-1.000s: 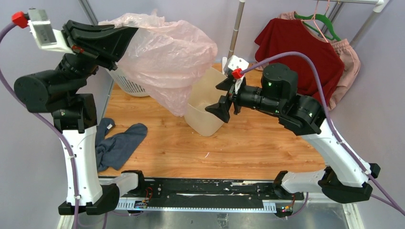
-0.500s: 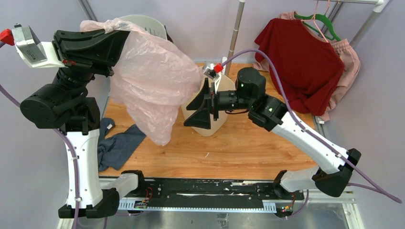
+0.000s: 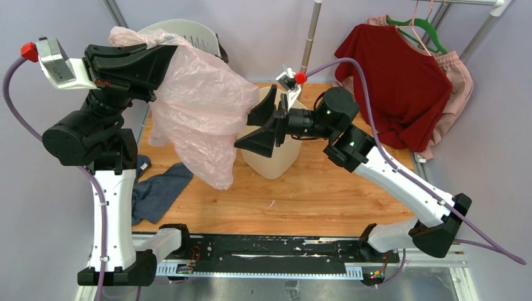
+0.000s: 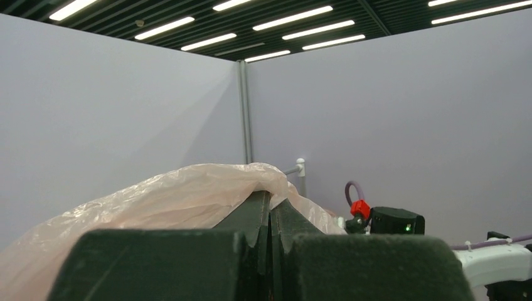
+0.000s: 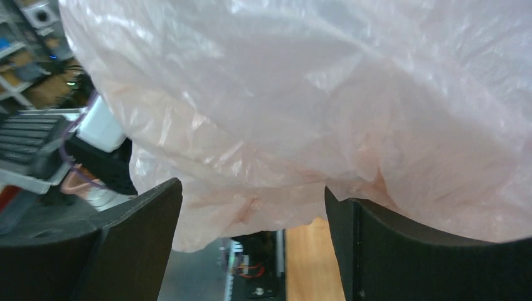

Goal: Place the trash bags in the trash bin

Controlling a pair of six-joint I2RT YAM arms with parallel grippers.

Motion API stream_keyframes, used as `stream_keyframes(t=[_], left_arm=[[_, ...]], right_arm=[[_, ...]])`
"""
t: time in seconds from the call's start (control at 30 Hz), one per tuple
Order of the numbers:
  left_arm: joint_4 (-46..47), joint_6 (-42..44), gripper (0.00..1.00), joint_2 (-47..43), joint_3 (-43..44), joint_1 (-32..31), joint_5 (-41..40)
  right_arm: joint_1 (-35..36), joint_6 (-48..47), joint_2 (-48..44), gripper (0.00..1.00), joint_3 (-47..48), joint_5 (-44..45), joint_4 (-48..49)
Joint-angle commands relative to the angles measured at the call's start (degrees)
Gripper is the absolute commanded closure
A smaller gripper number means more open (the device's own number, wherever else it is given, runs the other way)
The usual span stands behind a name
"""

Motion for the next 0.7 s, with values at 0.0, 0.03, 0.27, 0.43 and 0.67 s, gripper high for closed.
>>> stream_keyframes(t=[0.0,0.03,0.27,0.43,0.67], left_arm=[[1.8,0.5,1.00,-0.7,-2.1,0.1,-0.2],[1.8,0.6,1.00,-0.6,-2.6,0.1,-0.3],[6.3,0.0,1.00,0.4,-7.8,0.0,-3.9],[9.7,0.2,1.00,1.5,-11.7,-0.8,-5.7],[10.3,4.9,1.00,2.0,-19.0,-5.4,-6.0]], right_arm=[[-1.2,-11.7,-0.6,0.12,8.6,9.2,-15.8],[-1.8,-13.6,-0.9,0.12,9.5,12.4,-18.7],[-7.7,-16.0,-1.2,0.25,13.1,18.1,-26.4],[-13.0,-16.3,0.9,0.44,14.1,19.3,-28.3],[-17.3,-17.9,3.4,0.46,12.1,19.5,-28.5]])
